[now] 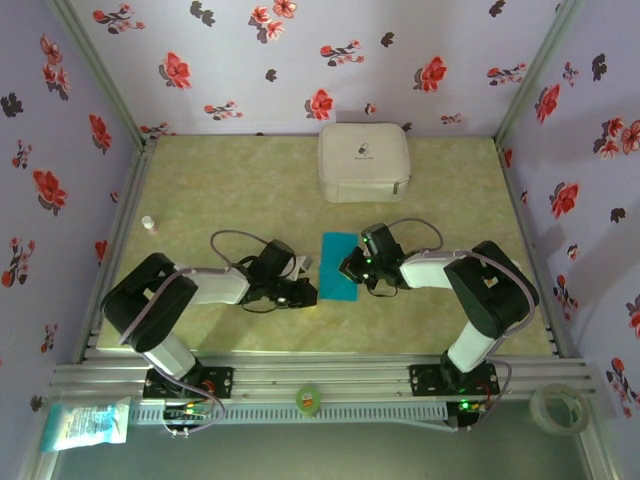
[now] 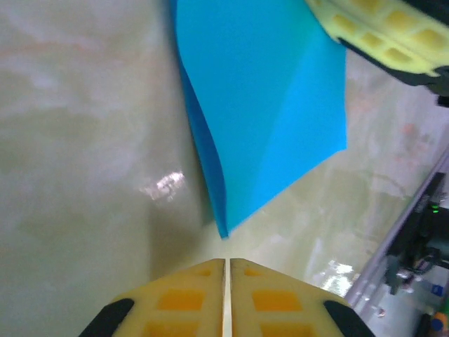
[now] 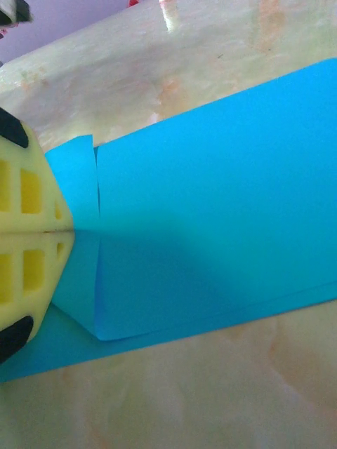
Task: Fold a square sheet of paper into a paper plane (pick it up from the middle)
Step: Fold the triangle a second time at the center of the table.
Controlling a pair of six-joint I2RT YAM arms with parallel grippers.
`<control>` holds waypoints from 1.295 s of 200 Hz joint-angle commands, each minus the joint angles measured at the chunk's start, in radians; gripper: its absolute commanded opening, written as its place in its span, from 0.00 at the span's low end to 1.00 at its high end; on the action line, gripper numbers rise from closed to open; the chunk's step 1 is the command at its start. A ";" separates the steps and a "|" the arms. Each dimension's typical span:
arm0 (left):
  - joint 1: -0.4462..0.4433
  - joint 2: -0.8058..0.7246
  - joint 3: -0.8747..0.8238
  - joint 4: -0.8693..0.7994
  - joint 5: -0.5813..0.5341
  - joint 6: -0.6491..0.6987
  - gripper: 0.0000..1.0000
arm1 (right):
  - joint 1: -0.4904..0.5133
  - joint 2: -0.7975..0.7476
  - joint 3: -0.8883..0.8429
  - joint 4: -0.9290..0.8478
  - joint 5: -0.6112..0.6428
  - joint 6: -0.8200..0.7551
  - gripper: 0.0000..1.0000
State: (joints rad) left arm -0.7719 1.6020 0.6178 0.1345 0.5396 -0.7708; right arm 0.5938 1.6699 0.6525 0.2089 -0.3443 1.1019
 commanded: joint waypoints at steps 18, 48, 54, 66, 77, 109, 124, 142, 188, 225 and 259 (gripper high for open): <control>0.009 -0.080 0.068 0.024 -0.005 -0.068 0.04 | -0.006 0.022 -0.019 -0.115 0.071 -0.013 0.00; 0.009 0.052 0.181 -0.021 0.008 -0.055 0.00 | -0.005 0.018 -0.017 -0.111 0.070 -0.010 0.00; 0.009 0.078 0.196 -0.020 0.010 -0.052 0.00 | -0.006 0.017 -0.018 -0.109 0.072 -0.010 0.00; 0.009 0.121 0.225 -0.028 0.010 -0.041 0.00 | -0.006 0.018 -0.018 -0.108 0.069 -0.008 0.00; 0.009 0.148 0.239 -0.026 0.002 -0.037 0.00 | -0.006 0.017 -0.016 -0.110 0.065 -0.011 0.00; 0.009 0.208 0.276 -0.041 -0.026 -0.008 0.00 | -0.006 0.014 -0.021 -0.108 0.067 -0.011 0.00; 0.008 0.233 0.277 -0.059 -0.036 0.005 0.00 | -0.006 0.011 -0.021 -0.108 0.065 -0.011 0.00; 0.009 0.239 0.234 -0.064 -0.070 0.008 0.00 | -0.006 0.002 -0.019 -0.103 0.062 -0.015 0.00; 0.007 0.249 0.101 0.000 -0.082 -0.022 0.00 | -0.006 -0.031 0.066 -0.182 0.048 -0.083 0.04; 0.008 0.231 0.101 -0.008 -0.085 -0.014 0.00 | 0.012 -0.105 0.099 -0.209 0.063 -0.105 0.06; 0.007 0.235 0.112 -0.013 -0.083 -0.013 0.00 | 0.050 -0.062 0.098 -0.154 0.040 -0.063 0.03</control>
State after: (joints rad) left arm -0.7673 1.8072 0.7654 0.2584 0.5014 -0.7948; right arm 0.6128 1.5841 0.7334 0.0502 -0.3103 1.0286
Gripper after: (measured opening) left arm 0.044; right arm 0.045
